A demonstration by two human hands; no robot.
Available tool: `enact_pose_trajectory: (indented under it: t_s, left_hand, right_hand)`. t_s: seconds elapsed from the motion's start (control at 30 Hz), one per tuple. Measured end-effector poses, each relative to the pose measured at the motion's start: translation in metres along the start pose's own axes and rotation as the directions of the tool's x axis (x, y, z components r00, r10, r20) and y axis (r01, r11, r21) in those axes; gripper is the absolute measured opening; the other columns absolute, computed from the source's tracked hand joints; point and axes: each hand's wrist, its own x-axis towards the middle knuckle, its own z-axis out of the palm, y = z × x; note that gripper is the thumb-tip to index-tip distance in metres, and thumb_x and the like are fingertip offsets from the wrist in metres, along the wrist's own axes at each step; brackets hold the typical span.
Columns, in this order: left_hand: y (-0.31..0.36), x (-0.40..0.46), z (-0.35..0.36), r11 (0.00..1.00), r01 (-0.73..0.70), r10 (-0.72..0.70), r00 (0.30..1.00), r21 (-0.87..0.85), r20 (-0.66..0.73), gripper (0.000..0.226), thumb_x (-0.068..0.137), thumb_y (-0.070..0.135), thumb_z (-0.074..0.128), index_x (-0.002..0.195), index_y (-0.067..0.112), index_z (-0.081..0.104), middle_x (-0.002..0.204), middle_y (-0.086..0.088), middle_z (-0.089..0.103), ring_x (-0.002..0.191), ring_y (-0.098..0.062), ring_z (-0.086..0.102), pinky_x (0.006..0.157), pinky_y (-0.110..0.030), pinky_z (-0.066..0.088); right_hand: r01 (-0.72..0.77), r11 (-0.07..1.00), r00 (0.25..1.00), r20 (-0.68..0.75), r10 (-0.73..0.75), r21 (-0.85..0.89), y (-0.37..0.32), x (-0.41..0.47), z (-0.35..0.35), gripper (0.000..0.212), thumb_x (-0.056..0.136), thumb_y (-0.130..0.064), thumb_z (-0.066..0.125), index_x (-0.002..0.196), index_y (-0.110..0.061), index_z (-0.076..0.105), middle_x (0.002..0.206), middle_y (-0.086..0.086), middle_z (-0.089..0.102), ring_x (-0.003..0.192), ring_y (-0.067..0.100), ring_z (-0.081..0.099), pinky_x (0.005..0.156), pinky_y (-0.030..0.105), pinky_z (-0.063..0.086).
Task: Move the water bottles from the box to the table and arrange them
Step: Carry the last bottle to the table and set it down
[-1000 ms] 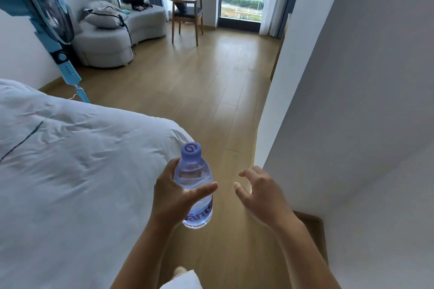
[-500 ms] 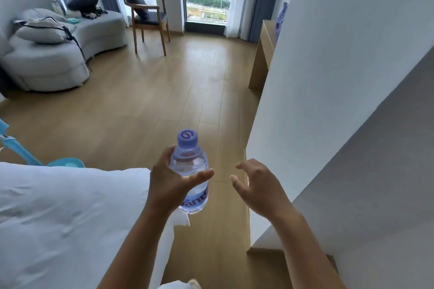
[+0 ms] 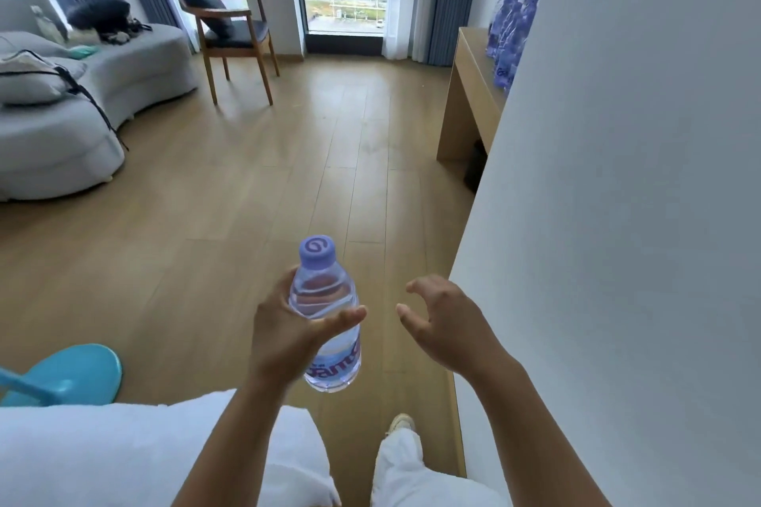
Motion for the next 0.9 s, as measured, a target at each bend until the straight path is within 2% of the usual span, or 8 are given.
enact_pose_trajectory:
  t_s: [0.17,0.27,0.4,0.47,0.57,0.7,0.8,0.9]
  left_hand:
    - [0.012,0.118,0.033,0.999,-0.002,0.002,1.000,-0.048,0.002,0.045,0.040,0.037,0.089,0.078,0.033,0.066,0.078,0.014,0.072,0.070,-0.001,0.069,0.057,-0.010,0.050]
    - [0.019,0.180,0.050,0.993,0.024,-0.027,0.999,-0.116,-0.021,0.049,0.036,0.042,0.086,0.080,0.034,0.068,0.081,0.011,0.073,0.072,-0.002,0.069,0.057,-0.011,0.050]
    - [0.018,0.247,0.072,0.988,0.037,-0.041,0.999,-0.150,-0.022,0.042,0.044,0.027,0.084,0.078,0.046,0.068,0.080,0.013,0.073,0.072,-0.002,0.069,0.057,-0.011,0.050]
    - [0.017,0.284,0.082,0.988,0.039,-0.040,0.999,-0.151,-0.004,0.041,0.043,0.029,0.086,0.078,0.043,0.069,0.079,0.012,0.073,0.072,-0.003,0.070,0.058,-0.013,0.051]
    - [0.015,0.342,0.095,0.986,0.042,-0.039,0.999,-0.159,0.020,0.050,0.037,0.042,0.085,0.082,0.030,0.069,0.082,0.006,0.074,0.075,-0.008,0.071,0.062,-0.018,0.053]
    - [0.007,0.435,0.108,0.982,0.053,-0.042,0.997,-0.183,0.064,0.051,0.037,0.045,0.083,0.083,0.029,0.069,0.082,0.006,0.074,0.075,-0.006,0.070,0.059,-0.013,0.051]
    - [0.002,0.510,0.113,0.975,0.083,-0.057,0.990,-0.205,0.129,0.054,0.036,0.038,0.086,0.086,0.024,0.069,0.083,0.004,0.074,0.076,-0.009,0.071,0.060,-0.015,0.052]
    - [0.006,0.586,0.116,0.968,0.129,-0.075,0.967,-0.213,0.244,0.059,0.034,0.034,0.086,0.089,0.020,0.069,0.084,0.000,0.074,0.079,-0.013,0.071,0.062,-0.016,0.053]
  right_hand:
    - [0.039,0.999,0.999,-0.001,-0.039,0.005,0.024,0.125,-0.027,0.036,0.092,-0.035,0.051,0.120,-0.013,0.056,0.121,0.003,0.059,0.108,0.016,0.054,0.089,0.028,0.046]
    - [0.054,0.998,0.999,-0.005,-0.054,0.006,0.038,0.191,-0.046,0.036,0.092,-0.035,0.052,0.120,-0.014,0.056,0.121,0.003,0.059,0.109,0.016,0.054,0.091,0.031,0.047]
    - [0.049,0.999,0.999,0.013,-0.050,0.015,0.056,0.261,-0.054,0.036,0.092,-0.036,0.052,0.120,-0.014,0.056,0.120,0.002,0.058,0.110,0.015,0.053,0.092,0.033,0.046]
    - [0.042,0.999,0.999,0.031,-0.042,0.027,0.066,0.295,-0.054,0.037,0.092,-0.037,0.051,0.121,-0.014,0.056,0.122,0.001,0.058,0.112,0.014,0.051,0.094,0.032,0.045]
    - [0.022,0.999,0.999,0.040,-0.024,0.038,0.077,0.350,-0.053,0.038,0.092,-0.038,0.051,0.122,-0.015,0.055,0.123,0.001,0.058,0.113,0.014,0.051,0.094,0.033,0.045]
    - [0.006,0.998,1.000,0.024,-0.008,0.058,0.088,0.438,-0.049,0.039,0.092,-0.040,0.051,0.122,-0.017,0.055,0.123,-0.002,0.058,0.111,0.012,0.052,0.091,0.031,0.046]
    - [-0.025,0.990,0.999,-0.020,0.028,0.142,0.086,0.508,-0.050,0.035,0.091,-0.037,0.053,0.118,-0.015,0.058,0.118,-0.002,0.060,0.103,0.010,0.055,0.082,0.024,0.043]
    - [-0.058,0.944,0.996,-0.044,0.077,0.325,0.072,0.575,-0.056,0.029,0.091,-0.033,0.056,0.110,-0.013,0.063,0.105,-0.003,0.064,0.093,0.009,0.059,0.083,0.027,0.049]
